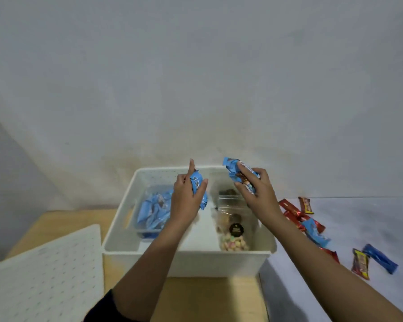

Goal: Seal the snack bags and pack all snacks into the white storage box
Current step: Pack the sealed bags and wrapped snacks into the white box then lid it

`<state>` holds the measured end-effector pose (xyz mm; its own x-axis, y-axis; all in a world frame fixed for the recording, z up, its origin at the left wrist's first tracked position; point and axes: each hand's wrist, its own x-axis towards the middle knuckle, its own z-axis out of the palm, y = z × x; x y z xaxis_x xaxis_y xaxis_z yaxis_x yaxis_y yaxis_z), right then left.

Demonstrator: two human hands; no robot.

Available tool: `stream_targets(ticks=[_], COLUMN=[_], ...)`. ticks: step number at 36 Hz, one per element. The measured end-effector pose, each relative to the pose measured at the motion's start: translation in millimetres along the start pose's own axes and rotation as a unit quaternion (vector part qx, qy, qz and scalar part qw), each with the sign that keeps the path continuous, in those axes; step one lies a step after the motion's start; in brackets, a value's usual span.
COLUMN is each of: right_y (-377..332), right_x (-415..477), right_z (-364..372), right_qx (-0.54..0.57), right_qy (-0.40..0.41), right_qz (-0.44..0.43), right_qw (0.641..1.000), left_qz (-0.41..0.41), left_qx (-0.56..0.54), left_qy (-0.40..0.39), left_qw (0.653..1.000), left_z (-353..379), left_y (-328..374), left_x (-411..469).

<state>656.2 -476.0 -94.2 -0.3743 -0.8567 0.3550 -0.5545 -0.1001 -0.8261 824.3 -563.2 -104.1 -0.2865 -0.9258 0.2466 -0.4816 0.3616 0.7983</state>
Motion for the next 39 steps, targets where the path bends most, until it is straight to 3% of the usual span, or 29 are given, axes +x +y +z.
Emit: stream_targets(ticks=[8,14,20,31,39], right_y=[-6.4,-6.3,-15.8,-24.6,-1.6], right_x=[-4.8,-0.3,9.0,17.9,13.6], right_z=[80.4,96.8,95.5,65.7,-17.3], right_qx=[-0.042,-0.078,-0.029,0.029,0.025], right_qy=[-0.052,-0.062,-0.073,-0.120,-0.087], right_qz=[0.047,0.116,0.164,0.137,0.113], right_qw=[0.997,0.988,0.983,0.983,0.989], left_qz=[-0.058,-0.112,-0.170,-0.132,-0.079], left_qx=[0.013,-0.006,-0.043,-0.026,-0.024], left_qy=[-0.045,-0.085,-0.111,-0.099,-0.079], left_qw=[0.997,0.990,0.978,0.986,0.993], left_z=[-31.8,-28.1,-20.2,-28.6,7.4], left_y=[-59.6,-67.6,-71.3,-44.1,8.8], left_x=[2.2,13.3,29.5,38.8,34.7])
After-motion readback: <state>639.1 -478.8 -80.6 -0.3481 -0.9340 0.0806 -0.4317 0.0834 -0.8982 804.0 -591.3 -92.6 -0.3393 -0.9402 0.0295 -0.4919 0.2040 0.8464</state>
